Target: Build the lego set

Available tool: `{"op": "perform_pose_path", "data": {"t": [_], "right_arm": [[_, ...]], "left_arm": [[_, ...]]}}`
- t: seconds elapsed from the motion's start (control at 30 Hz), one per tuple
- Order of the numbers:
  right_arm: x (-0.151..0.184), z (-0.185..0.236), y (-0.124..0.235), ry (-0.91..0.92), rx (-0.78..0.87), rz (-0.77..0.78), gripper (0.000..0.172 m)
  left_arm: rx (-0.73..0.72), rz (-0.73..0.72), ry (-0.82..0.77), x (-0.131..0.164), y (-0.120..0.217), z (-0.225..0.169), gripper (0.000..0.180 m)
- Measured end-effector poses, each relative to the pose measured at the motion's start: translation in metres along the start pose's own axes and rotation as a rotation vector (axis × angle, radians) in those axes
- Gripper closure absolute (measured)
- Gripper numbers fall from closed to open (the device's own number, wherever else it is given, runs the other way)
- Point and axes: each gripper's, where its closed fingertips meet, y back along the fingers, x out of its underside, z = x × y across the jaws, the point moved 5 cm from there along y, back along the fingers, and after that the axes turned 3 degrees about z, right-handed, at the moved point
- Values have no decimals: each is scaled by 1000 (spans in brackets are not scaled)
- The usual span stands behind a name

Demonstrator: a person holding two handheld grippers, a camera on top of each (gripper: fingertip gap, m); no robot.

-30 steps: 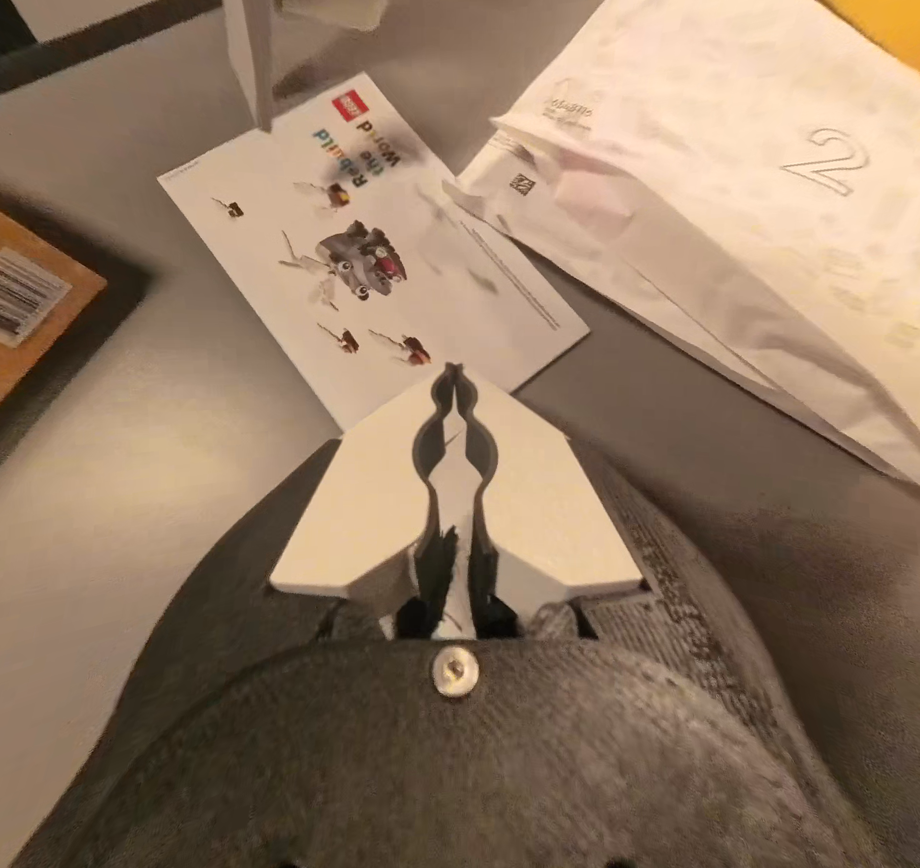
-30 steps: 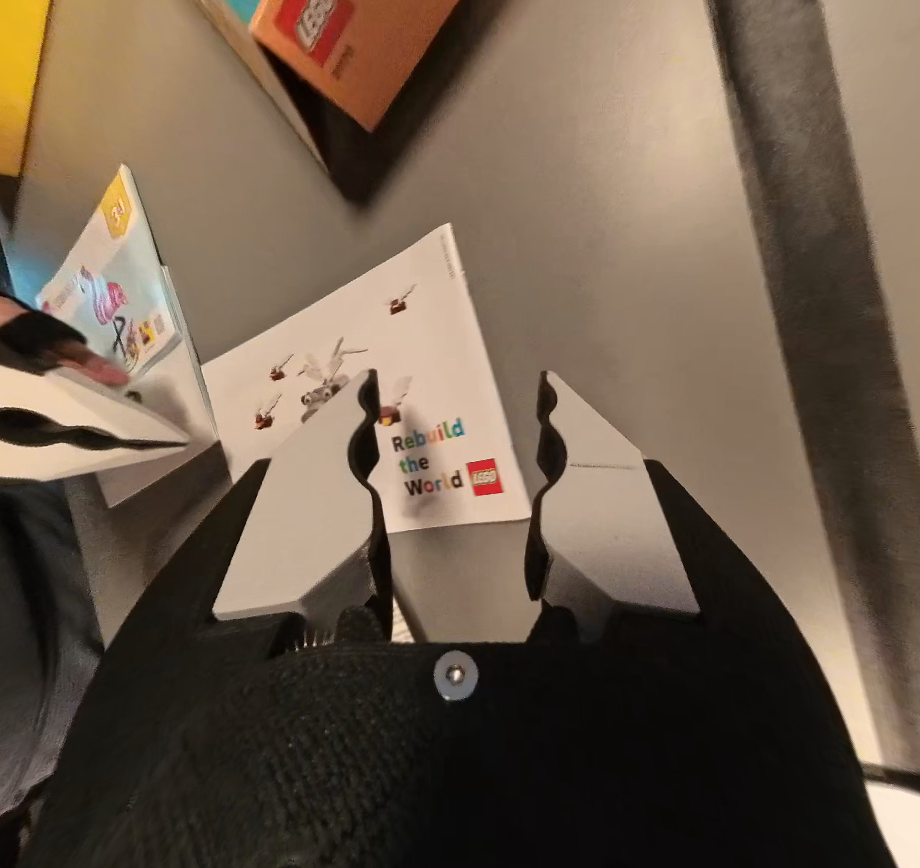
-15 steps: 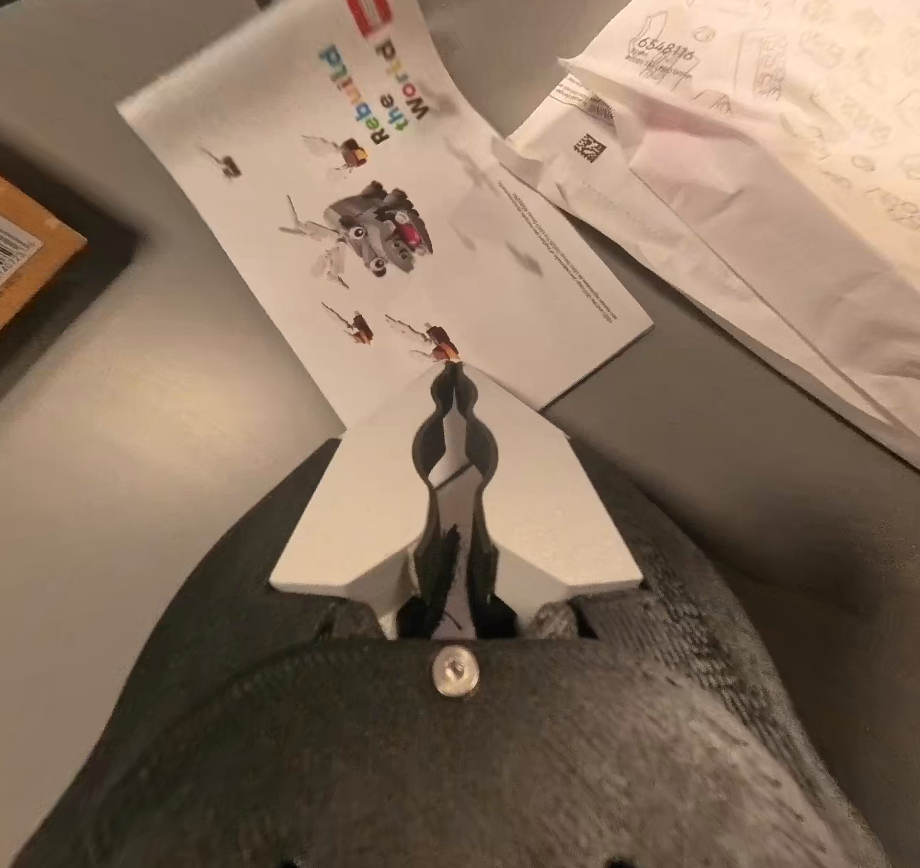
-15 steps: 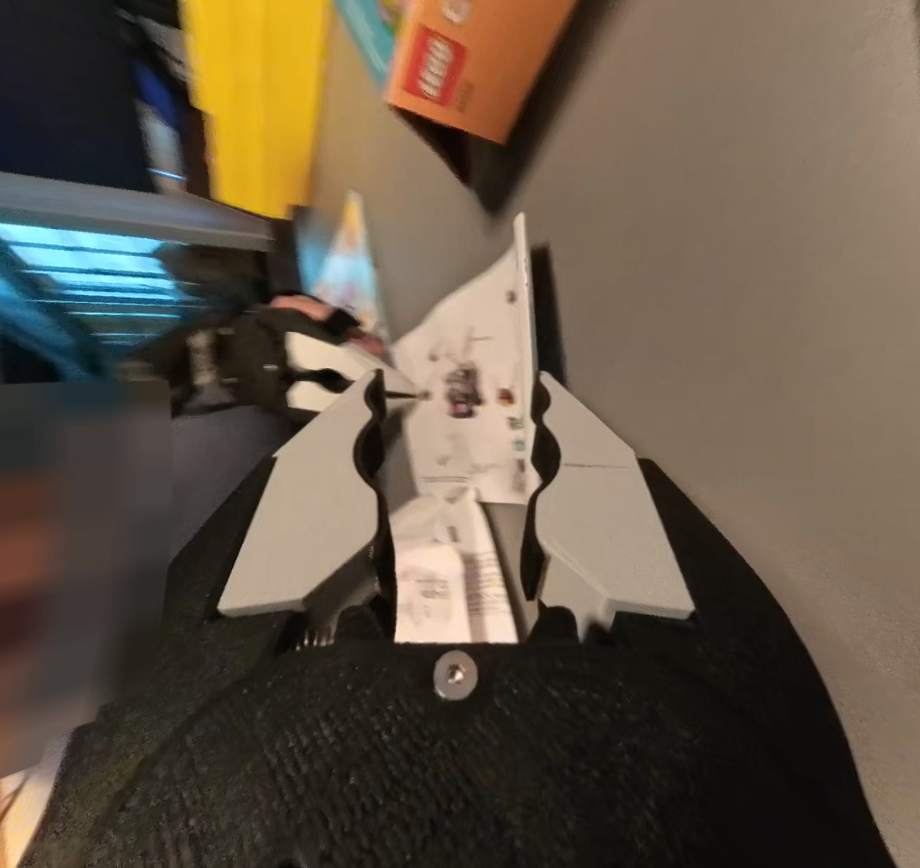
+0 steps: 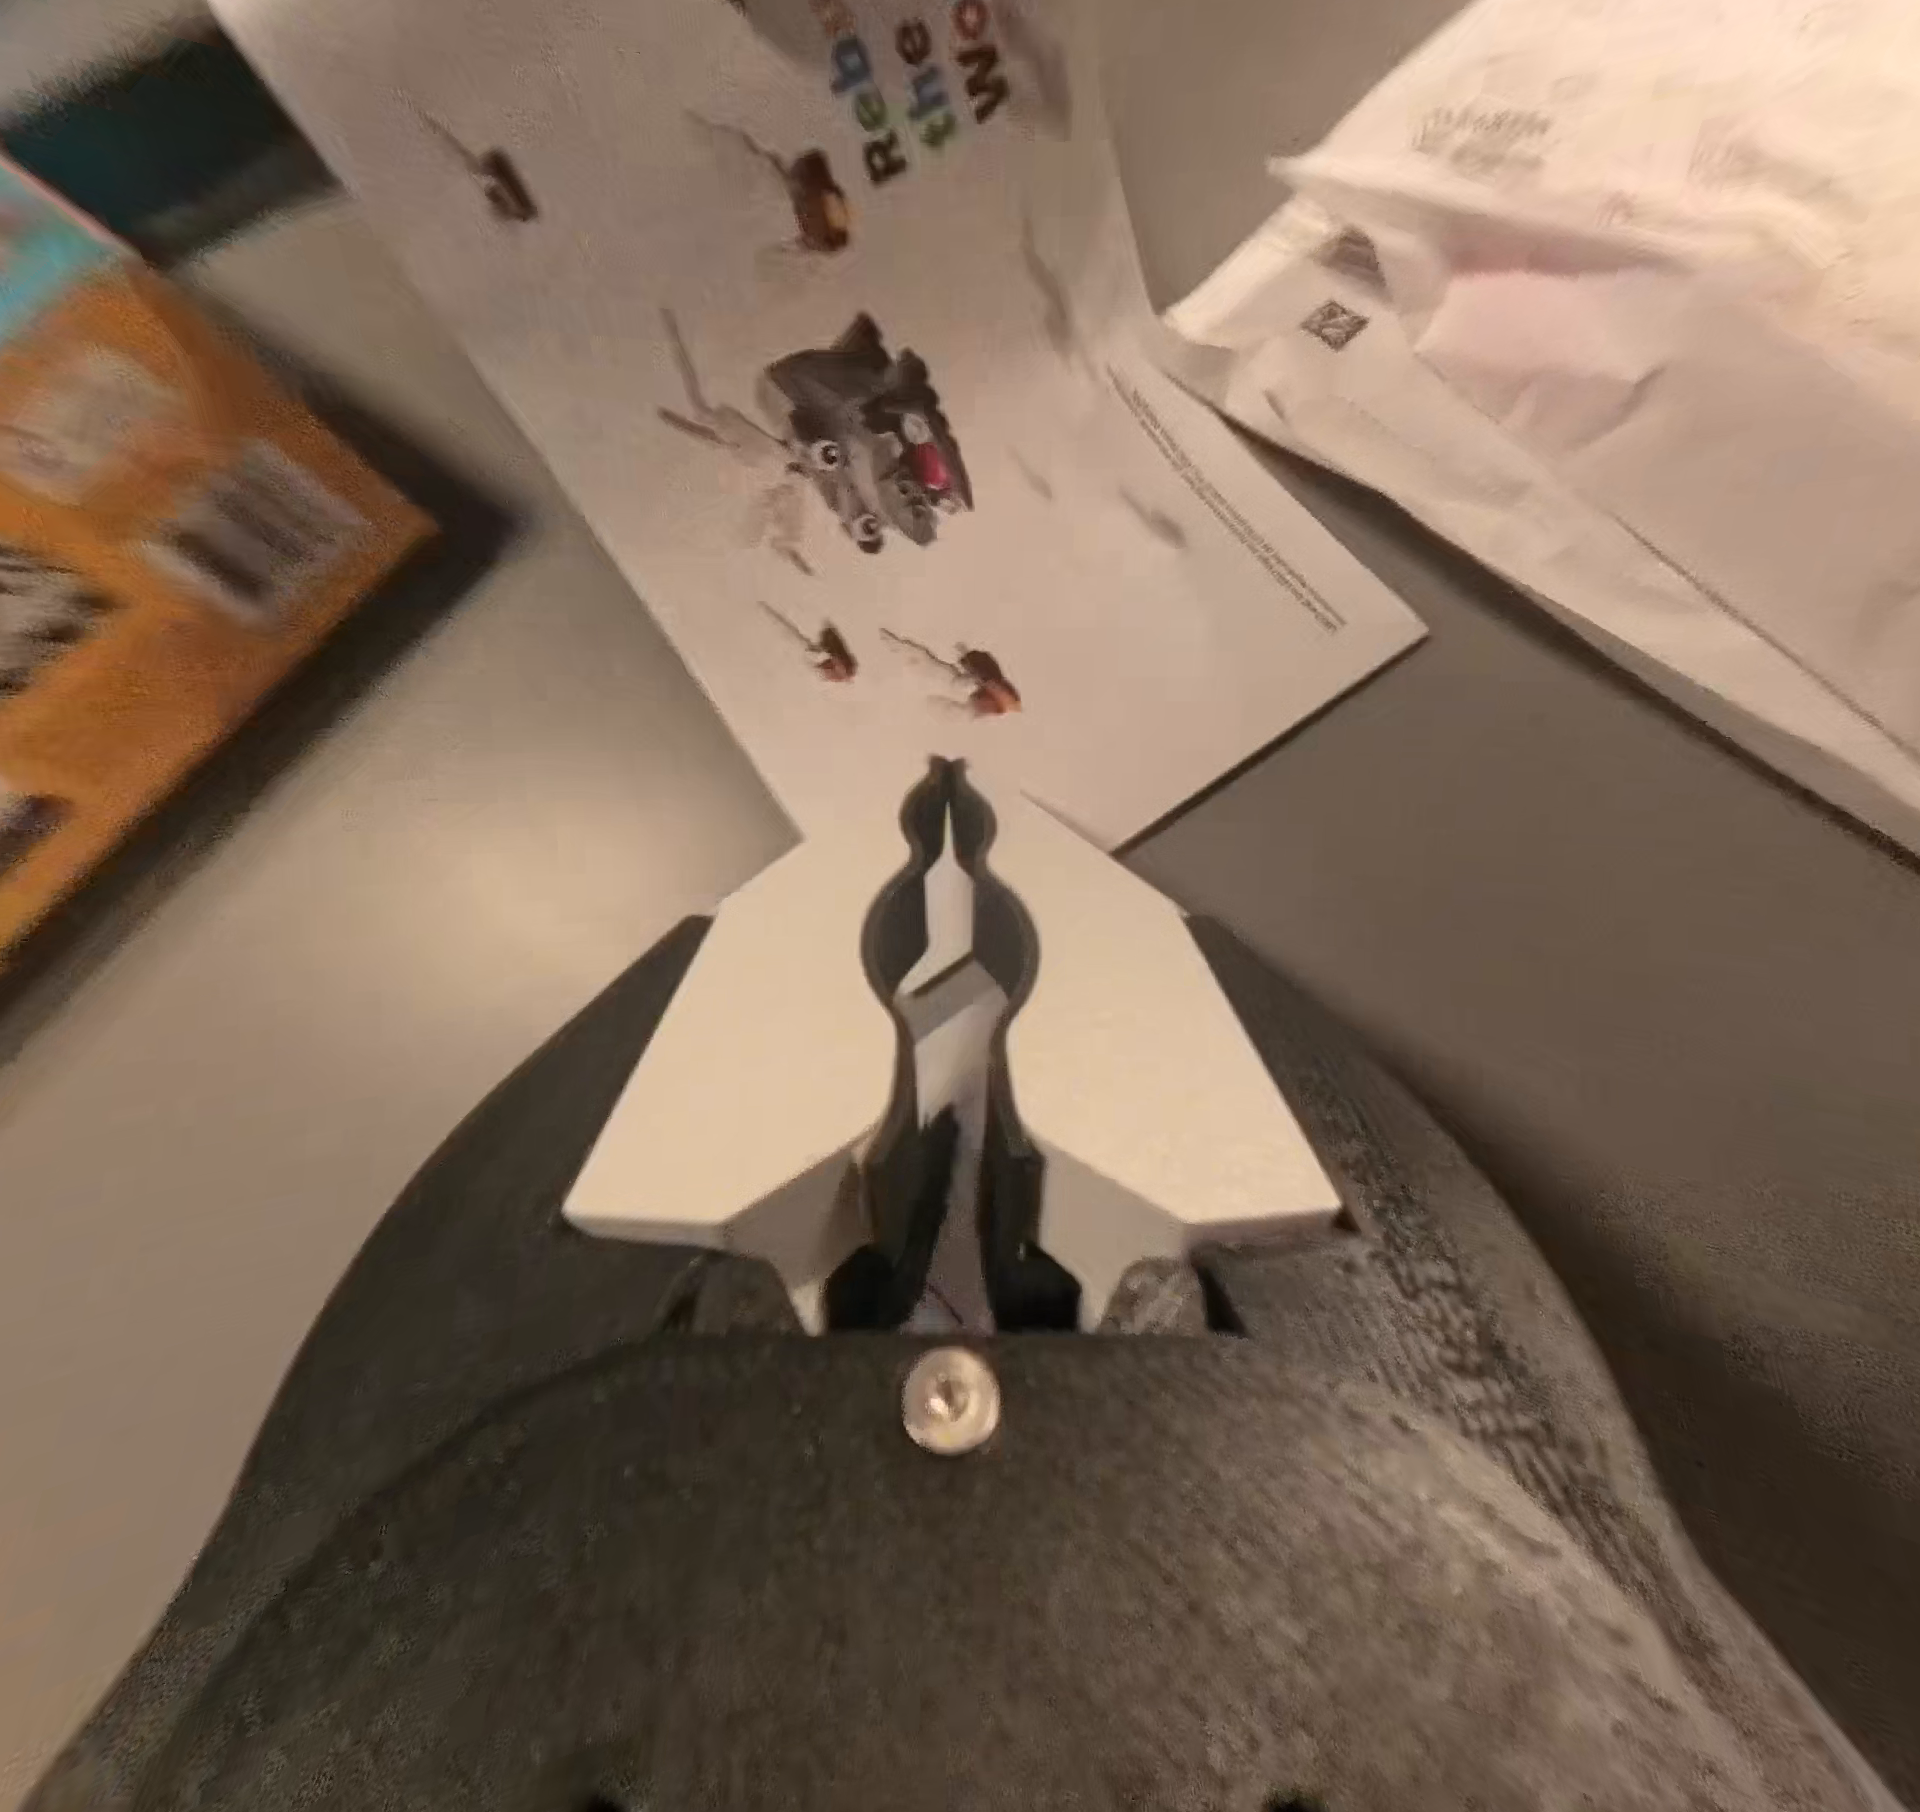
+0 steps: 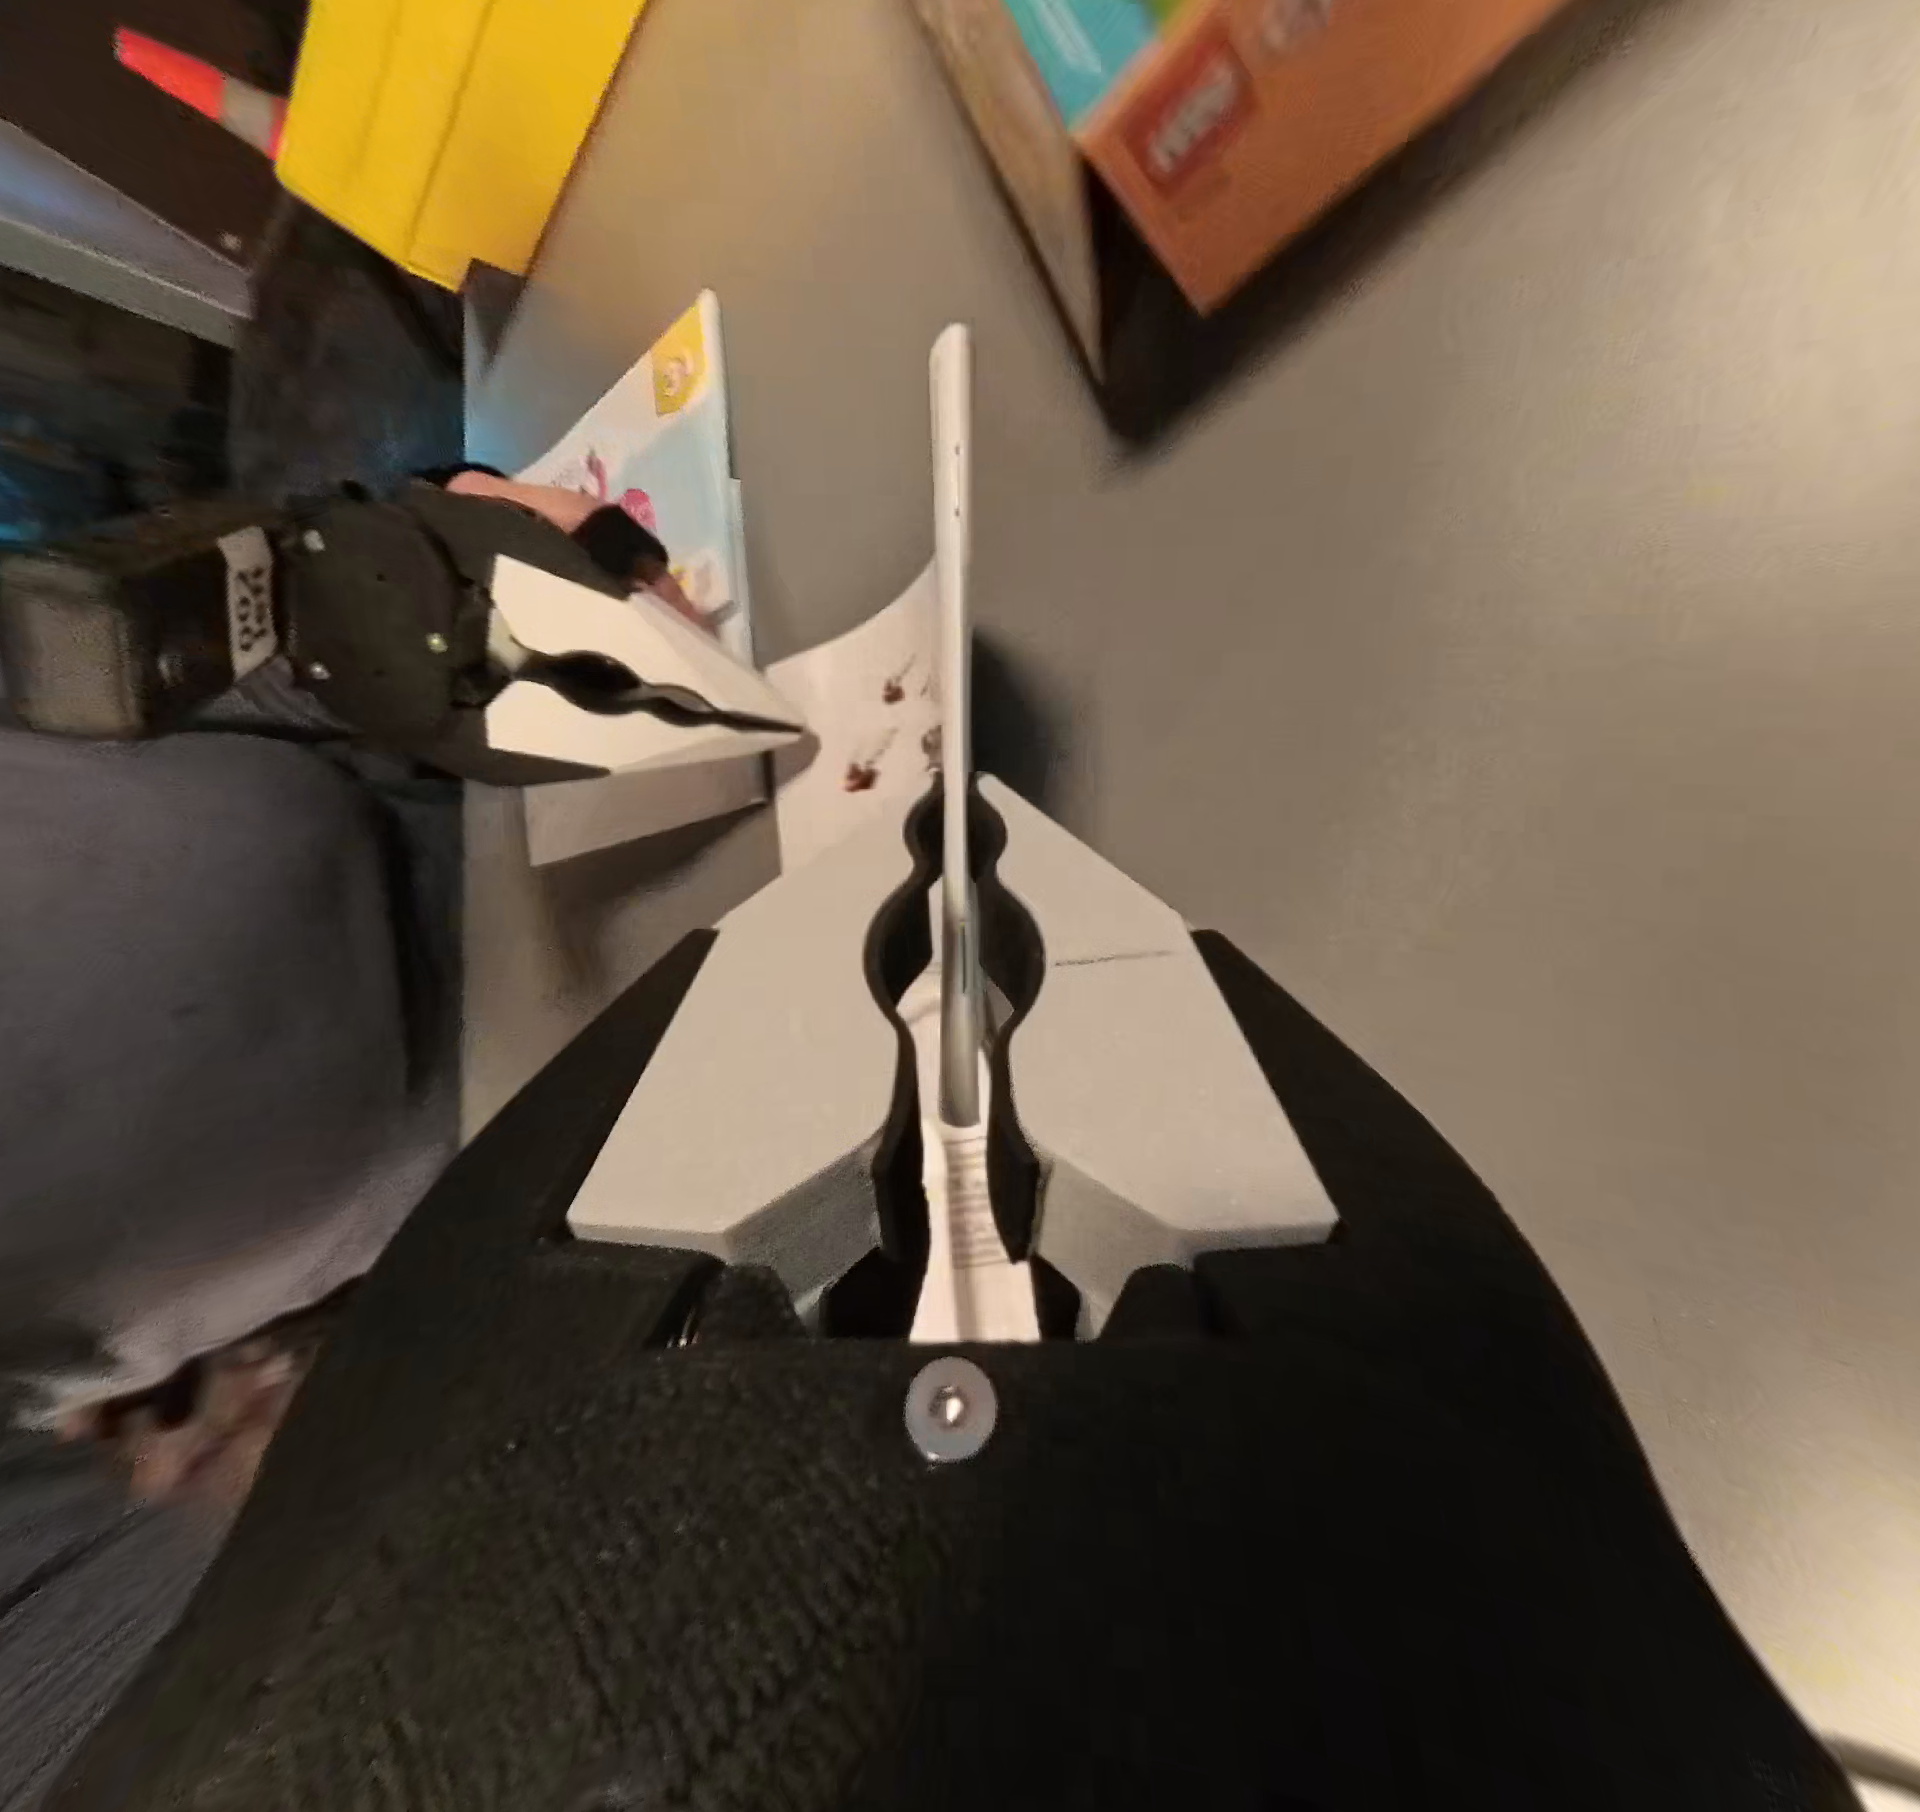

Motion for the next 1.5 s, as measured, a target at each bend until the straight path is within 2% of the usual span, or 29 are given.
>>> {"op": "perform_pose_path", "data": {"t": [0.07,0.17,0.27,0.33,0.47,0.6,0.73,0.8,0.87,0.97,1.07,1.23,1.5], "right_arm": [[-5,28,9,90,92,-34,172],[-10,77,18,198,203,-94,172],[-9,131,17,304,264,-150,172],[-7,162,12,368,319,-173,172],[-8,209,-5,441,455,-207,172],[-18,220,-17,491,763,-213,172],[-29,240,-34,611,964,-281,172],[-31,258,-59,767,1048,-331,172],[-20,267,-105,911,1102,-278,172],[13,259,-184,1066,1156,-85,171],[42,250,-230,1094,1128,-7,172],[65,248,-245,1030,1054,-71,172],[81,239,-254,1013,1061,-72,171]], "left_arm": [[-45,-138,3,-8,33,0,174],[-64,-285,135,1,96,13,158],[-37,-286,272,40,145,30,136],[-7,-252,302,71,169,30,120],[-55,-164,313,128,199,24,108],[4,-180,392,151,210,12,104],[20,-205,396,156,217,2,105],[18,-204,387,159,218,-2,105],[10,-202,383,162,218,-5,106],[29,-227,406,167,222,-10,107],[35,-217,413,175,225,-16,108],[33,-190,392,186,224,-26,111],[21,-184,366,183,213,-33,112]]}}
